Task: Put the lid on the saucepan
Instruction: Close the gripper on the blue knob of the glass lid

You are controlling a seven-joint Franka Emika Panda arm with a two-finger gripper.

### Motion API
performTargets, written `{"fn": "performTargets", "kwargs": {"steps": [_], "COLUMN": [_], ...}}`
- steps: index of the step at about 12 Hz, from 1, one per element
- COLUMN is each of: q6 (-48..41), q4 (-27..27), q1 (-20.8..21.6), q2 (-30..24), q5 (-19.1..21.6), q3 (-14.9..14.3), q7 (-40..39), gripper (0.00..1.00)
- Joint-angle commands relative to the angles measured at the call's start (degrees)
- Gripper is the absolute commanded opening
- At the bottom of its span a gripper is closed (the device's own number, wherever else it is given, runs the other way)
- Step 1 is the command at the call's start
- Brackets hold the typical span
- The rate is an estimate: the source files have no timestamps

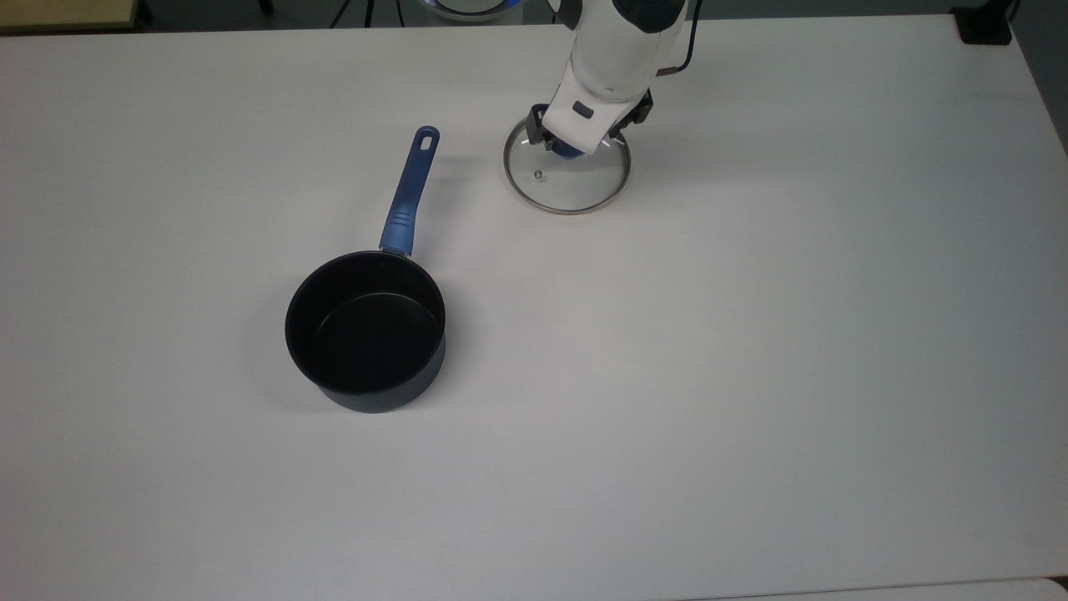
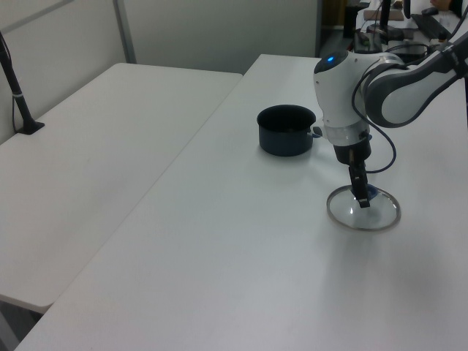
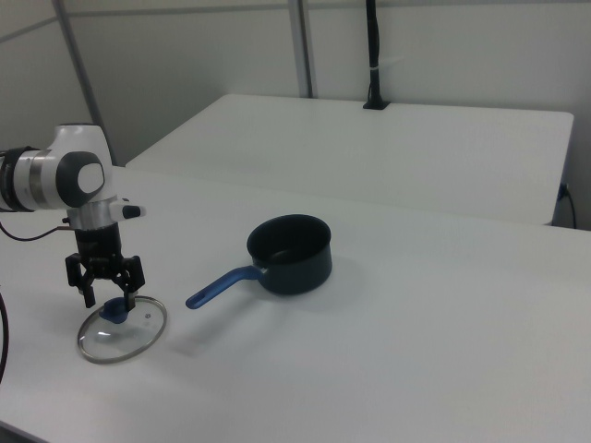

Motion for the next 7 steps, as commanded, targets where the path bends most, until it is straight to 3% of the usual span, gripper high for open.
{"fn": "performTargets", "kwargs": {"steps": [1,5,7], "q6": [0.54,1.24,1.33], "q4": [0.08,-0.09,-0.27], "q1": [-0.75,-0.67,-0.58], "q2": [-0.68,0.72,1.25], "q5": [-3.44,-4.78,-4.78], "q3": [0.09,0.97,1.40], "q7": [3.11,4.53,4.53], "gripper": [1.00,1.00,0.94]}}
